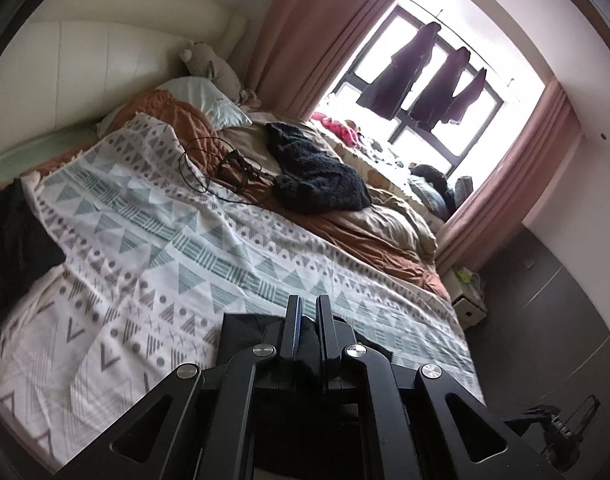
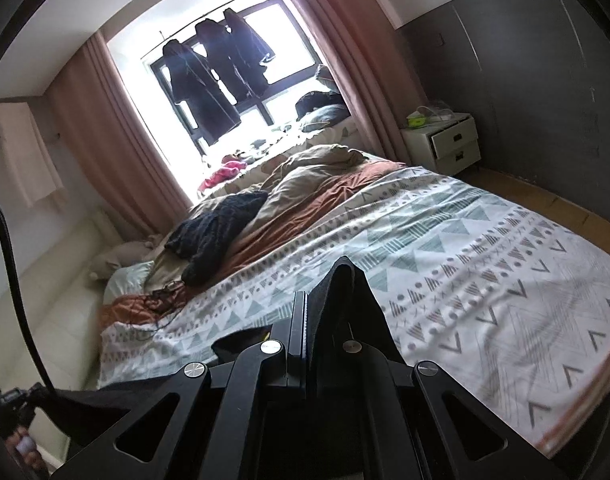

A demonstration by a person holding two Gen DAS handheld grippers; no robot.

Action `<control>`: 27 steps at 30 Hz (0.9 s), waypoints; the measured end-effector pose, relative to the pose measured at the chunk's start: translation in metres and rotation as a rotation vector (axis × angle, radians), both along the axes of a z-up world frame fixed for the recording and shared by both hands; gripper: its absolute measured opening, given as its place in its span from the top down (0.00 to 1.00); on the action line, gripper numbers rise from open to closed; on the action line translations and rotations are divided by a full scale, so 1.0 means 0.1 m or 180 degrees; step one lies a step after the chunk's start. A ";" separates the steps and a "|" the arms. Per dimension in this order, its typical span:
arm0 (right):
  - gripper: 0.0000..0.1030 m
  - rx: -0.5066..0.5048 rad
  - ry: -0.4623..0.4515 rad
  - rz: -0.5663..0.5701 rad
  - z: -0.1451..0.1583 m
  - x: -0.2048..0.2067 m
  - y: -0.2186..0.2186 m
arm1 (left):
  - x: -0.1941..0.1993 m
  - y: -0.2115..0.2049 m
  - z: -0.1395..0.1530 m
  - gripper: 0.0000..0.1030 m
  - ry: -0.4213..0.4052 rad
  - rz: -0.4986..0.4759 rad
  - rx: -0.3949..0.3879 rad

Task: Fold large clothes

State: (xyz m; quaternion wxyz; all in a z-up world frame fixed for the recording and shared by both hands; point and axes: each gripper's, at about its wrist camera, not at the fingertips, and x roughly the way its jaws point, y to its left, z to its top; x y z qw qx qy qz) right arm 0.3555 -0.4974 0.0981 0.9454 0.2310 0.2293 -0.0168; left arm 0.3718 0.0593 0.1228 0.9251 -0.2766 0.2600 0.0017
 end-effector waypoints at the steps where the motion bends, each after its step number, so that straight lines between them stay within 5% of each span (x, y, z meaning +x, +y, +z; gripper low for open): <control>1: 0.97 -0.0020 0.0010 0.0015 0.00 0.09 0.01 | 0.09 0.01 -0.02 0.93 0.0025 0.0013 0.0011; 13: 0.97 -0.0236 0.0228 0.0092 -0.28 1.20 0.12 | 1.09 0.09 -0.49 0.93 0.0367 0.0085 0.0219; 27: 0.97 -0.0386 0.0739 0.0136 -1.37 2.17 0.16 | 2.05 0.10 -1.55 0.93 0.0942 0.0122 0.0416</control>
